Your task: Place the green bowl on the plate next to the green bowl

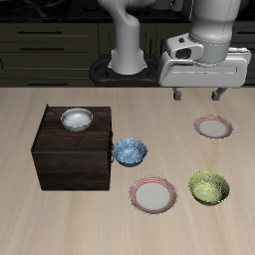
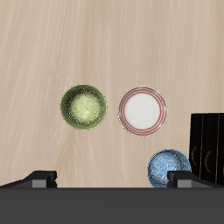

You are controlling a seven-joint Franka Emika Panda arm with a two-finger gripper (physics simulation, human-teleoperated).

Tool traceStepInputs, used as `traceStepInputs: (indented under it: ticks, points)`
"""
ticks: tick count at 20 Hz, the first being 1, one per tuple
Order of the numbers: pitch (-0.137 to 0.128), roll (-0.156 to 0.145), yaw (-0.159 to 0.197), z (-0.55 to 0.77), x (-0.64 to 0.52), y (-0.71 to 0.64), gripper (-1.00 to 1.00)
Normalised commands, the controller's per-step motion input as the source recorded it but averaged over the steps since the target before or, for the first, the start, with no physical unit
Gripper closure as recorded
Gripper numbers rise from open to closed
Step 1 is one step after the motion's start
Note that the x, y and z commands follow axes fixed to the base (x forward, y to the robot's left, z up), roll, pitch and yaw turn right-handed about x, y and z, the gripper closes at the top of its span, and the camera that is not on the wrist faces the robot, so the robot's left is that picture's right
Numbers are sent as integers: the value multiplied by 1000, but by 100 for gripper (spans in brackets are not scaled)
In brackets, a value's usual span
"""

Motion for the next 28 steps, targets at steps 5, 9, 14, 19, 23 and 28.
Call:
traceStepInputs:
  ticks: [5,9,14,19,23,28]
  points:
    - [12,31,-17,-25,123,174,-100]
    - [-27,7,34,16,114,141,-100]
    - [6,-1,-3,0,164,16,-100]
    - [3,-13,-7,-68,123,-20,-100]
    - [16,-6,-8,-184,35,4,-100]
    - [21,-1,6,-280,46,30,-100]
